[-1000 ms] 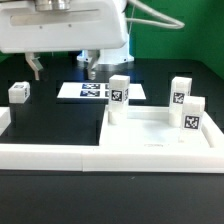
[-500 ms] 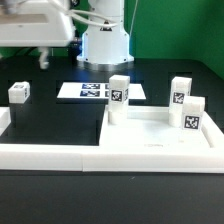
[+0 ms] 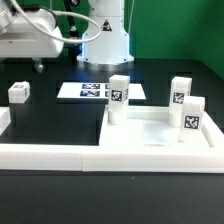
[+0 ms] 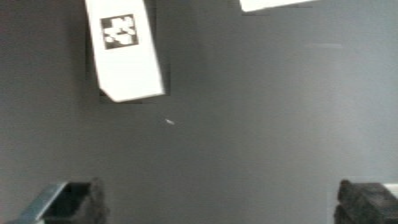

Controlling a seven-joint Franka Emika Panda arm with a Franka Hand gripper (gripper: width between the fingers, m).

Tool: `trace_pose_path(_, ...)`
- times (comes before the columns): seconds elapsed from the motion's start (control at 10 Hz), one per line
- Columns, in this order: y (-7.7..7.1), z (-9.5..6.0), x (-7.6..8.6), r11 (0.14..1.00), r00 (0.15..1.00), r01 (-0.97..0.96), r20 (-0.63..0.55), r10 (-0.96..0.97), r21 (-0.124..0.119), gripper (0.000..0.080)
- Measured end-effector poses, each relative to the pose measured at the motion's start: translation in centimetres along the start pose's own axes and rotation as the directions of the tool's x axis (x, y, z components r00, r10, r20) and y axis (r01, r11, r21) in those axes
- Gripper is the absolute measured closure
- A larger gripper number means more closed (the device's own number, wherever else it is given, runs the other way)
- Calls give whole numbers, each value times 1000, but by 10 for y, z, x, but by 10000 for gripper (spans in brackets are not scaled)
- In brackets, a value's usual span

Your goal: Assemble square table

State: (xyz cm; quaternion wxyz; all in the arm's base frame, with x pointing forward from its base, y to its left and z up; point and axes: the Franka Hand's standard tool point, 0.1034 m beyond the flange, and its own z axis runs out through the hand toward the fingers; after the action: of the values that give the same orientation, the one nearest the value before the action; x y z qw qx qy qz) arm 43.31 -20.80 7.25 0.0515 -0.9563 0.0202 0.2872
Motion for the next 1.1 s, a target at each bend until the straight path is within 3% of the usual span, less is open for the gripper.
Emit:
trace_pose_path(0.1, 19, 16, -11, 995, 994, 87, 67, -85, -39, 150)
trace_pose_path(0.2, 25, 24, -20, 992, 984, 109, 150, -100, -55, 150)
trace_pose_path(0.3, 20, 24, -20, 995, 973, 96, 215, -85, -38, 150)
trace_pose_path(0.4, 22, 24, -14, 994, 972, 100, 217, -87, -47, 150)
trace_pose_path(0.8, 21, 28, -15, 996, 973, 67, 223, -54, -50, 150)
trace_pose_path(0.9, 19, 36, -17, 998, 970, 23, 243, -9, -56, 150)
trace_pose_path(1.1, 18, 53, -28, 998, 945, -42, 321, 53, -42, 150)
